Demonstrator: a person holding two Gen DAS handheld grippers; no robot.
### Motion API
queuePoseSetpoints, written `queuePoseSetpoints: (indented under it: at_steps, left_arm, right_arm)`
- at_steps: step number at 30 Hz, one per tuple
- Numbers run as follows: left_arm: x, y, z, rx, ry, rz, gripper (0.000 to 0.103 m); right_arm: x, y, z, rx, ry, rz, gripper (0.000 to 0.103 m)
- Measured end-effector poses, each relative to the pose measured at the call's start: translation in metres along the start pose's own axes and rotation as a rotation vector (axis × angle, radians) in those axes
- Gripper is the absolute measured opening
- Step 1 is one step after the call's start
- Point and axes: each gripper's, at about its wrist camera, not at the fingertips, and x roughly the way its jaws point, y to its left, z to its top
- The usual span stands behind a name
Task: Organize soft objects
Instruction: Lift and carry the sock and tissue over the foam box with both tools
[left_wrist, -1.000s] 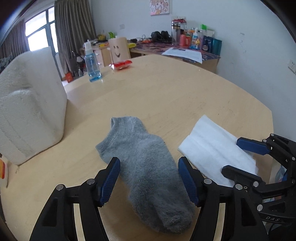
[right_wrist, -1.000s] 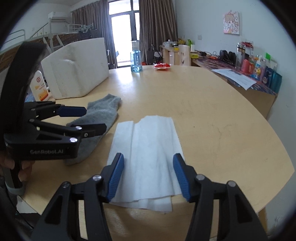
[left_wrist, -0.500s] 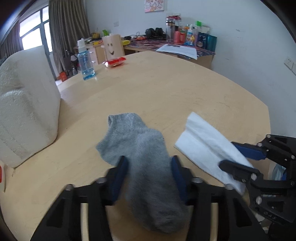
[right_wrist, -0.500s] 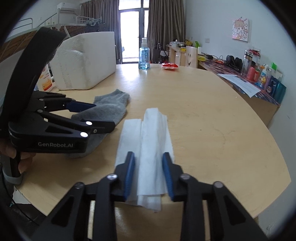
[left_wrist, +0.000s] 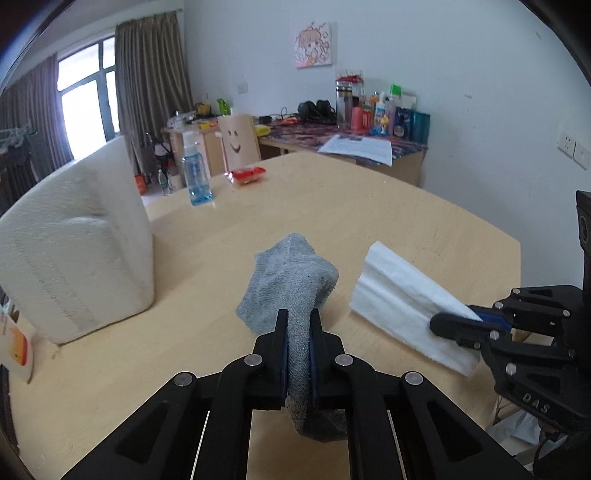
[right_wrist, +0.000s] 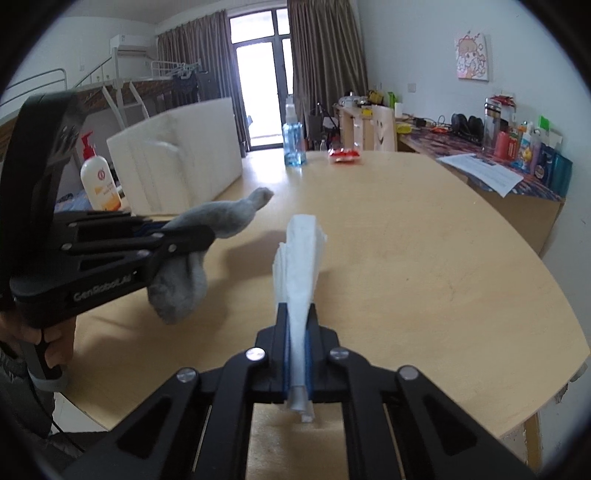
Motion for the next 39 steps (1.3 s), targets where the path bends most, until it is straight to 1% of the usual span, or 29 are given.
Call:
queuePoseSetpoints:
  at_steps: [9,15,23,31,36,39]
  left_arm:
    - [-0.033,0.007,-0.003,-0.025,-0.053,0.035,0.009]
    - [-0.06,0.012,-0.008,-0.046,-0.111,0.064,0.009]
    - [-0.096,0.021,-0.017,-0.083,-0.181,0.12,0.009]
    - [-0.129,0.031,-0.031,-0.141,-0.234,0.178,0.009]
    - [-0.143,0.037,-0.039,-0.157,-0.244,0.211,0.009]
    - [-0.151,0.042,-0.043,-0.165,-0.254,0.229,0.009]
  right_arm:
    - [-0.015,0.011,0.01,-0.011,-0.043,0.007,0.009]
    - [-0.024,0.018,0.015,-0.022,-0.063,0.014,0.009]
    - [-0.038,0.028,0.019,-0.019,-0.117,0.035,0.009]
    - [-0.045,0.05,0.026,-0.06,-0.16,0.088,0.009]
    - [-0.046,0.065,0.03,-0.088,-0.174,0.13,0.009]
    - [-0.045,0.074,0.032,-0.111,-0.185,0.137,0.009]
